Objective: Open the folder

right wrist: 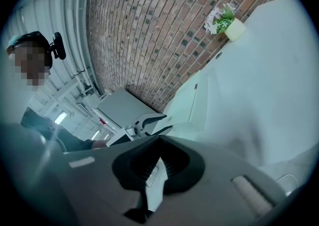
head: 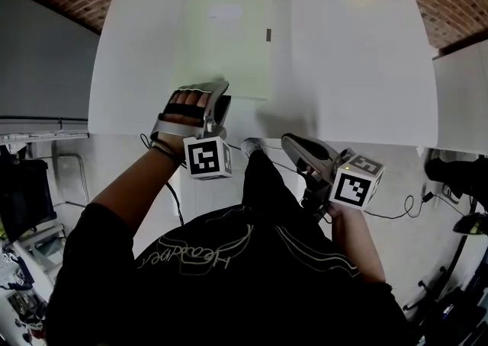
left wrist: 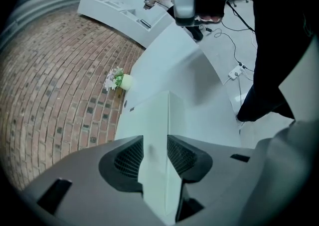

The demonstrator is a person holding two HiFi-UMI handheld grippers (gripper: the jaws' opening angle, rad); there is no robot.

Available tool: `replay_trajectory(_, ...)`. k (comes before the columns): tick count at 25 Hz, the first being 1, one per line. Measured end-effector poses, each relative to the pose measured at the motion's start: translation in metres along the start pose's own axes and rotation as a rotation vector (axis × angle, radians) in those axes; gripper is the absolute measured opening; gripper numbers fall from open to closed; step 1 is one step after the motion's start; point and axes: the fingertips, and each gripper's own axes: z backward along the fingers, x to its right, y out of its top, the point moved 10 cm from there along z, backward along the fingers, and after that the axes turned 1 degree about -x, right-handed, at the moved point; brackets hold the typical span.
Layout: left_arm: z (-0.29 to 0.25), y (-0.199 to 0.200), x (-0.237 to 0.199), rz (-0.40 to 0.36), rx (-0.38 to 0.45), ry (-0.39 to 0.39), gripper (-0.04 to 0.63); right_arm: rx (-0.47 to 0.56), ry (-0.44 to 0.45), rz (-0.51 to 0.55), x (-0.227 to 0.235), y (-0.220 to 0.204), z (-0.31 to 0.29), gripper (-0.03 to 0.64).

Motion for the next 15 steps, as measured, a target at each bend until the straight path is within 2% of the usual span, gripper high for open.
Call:
replay_trajectory(8,-0.001,0.001,0.009,-0.027,0.015,0.082,0.127,0.009,-0.002,-0.022,0.006,-0.009,0.003,0.002)
replay_trajectory(12,-0.002,0.001,0.007,-0.004,0.015,0.067,0.126,0.013,-0.006,-0.023,0.006,-0.01,0.006,0.002)
replay_trajectory(15,-0.004,0.001,0.008,-0.028,0.002,0.048,0.115,0.016,-0.008,-0.029,0.007,-0.013,0.007,0.002)
